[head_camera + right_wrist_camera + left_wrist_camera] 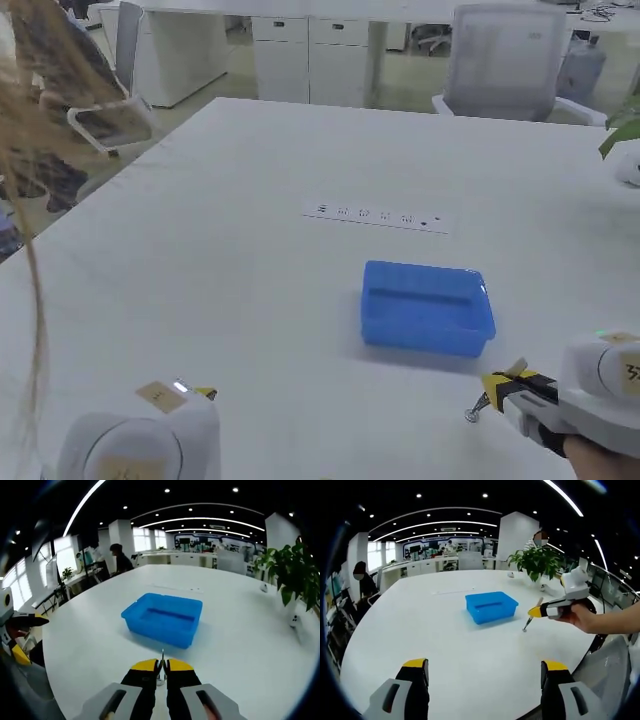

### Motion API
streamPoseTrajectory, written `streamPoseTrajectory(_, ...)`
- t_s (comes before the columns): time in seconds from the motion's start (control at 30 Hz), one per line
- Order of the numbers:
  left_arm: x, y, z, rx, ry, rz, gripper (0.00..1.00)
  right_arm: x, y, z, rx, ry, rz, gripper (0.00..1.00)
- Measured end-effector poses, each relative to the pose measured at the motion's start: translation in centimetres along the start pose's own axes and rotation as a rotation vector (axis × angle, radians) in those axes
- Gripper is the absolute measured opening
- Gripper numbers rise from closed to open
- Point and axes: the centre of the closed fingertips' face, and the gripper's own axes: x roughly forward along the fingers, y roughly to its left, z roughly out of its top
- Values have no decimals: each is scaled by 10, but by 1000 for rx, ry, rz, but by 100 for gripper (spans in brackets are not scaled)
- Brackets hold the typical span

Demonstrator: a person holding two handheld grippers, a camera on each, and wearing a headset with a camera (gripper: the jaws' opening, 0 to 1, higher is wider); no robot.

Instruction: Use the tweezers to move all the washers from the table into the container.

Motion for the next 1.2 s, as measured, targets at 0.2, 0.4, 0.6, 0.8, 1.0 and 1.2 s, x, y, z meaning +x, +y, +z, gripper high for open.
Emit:
streamPoseTrajectory(0.2, 1, -1, -1, 4, 4, 1, 95, 0, -2, -2, -3, 3, -2, 3)
streamPoseTrajectory(0.4, 1, -3, -2, 7, 6, 0, 95, 2, -4, -1, -21, 7, -6, 3)
streamPoseTrajectory(0.6, 1, -4, -4, 6, 9, 0, 95, 4, 1, -1, -82, 20, 1, 3)
streamPoseTrajectory(0.8, 1, -3, -5, 2, 9, 1, 95, 5, 4, -1, -146, 36, 14, 3)
streamPoseTrajectory(1.0, -1, -4, -7, -1, 13, 2, 95, 4, 5, -1, -197, 51, 18, 3)
streamPoseTrajectory(1.2, 0, -5, -6, 0, 16, 1, 95, 4, 0, -1, -175, 51, 20, 3)
